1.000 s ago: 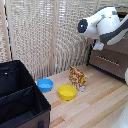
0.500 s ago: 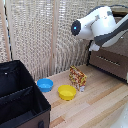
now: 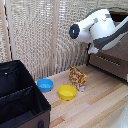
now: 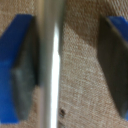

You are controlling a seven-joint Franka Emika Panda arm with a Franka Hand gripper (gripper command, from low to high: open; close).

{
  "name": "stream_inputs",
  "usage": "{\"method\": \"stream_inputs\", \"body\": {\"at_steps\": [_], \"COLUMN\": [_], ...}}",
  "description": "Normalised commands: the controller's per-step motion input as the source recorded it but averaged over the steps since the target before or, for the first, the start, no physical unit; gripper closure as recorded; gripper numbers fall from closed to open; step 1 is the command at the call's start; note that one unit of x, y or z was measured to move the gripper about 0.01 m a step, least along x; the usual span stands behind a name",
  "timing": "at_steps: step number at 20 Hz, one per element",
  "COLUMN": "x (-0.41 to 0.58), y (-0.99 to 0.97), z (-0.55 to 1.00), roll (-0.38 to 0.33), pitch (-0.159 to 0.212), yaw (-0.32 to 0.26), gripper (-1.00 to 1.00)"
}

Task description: Kindly move your gripper toward the top drawer's handle. With caution, hold the handle robustly using your gripper and pull open the top drawer. Let the handle go. Relocate your gripper to the bowl placed in the background. Gently hold the bowl using your gripper. Bring the gripper and the bowl to the ajar drawer. Softly release the bowl into it.

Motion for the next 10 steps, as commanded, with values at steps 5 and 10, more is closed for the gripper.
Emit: {"method": "stream_inputs", "body": {"at_steps": [5,10], "x": [0.147,0.006], "y": [0.28,0.68], "z": [0.03,0.15], "roll": [-0.002,0.000], "pitch": [0.002,0.001], "yaw": [0.093,-0.023], "gripper": [-1.00,-1.00]}}
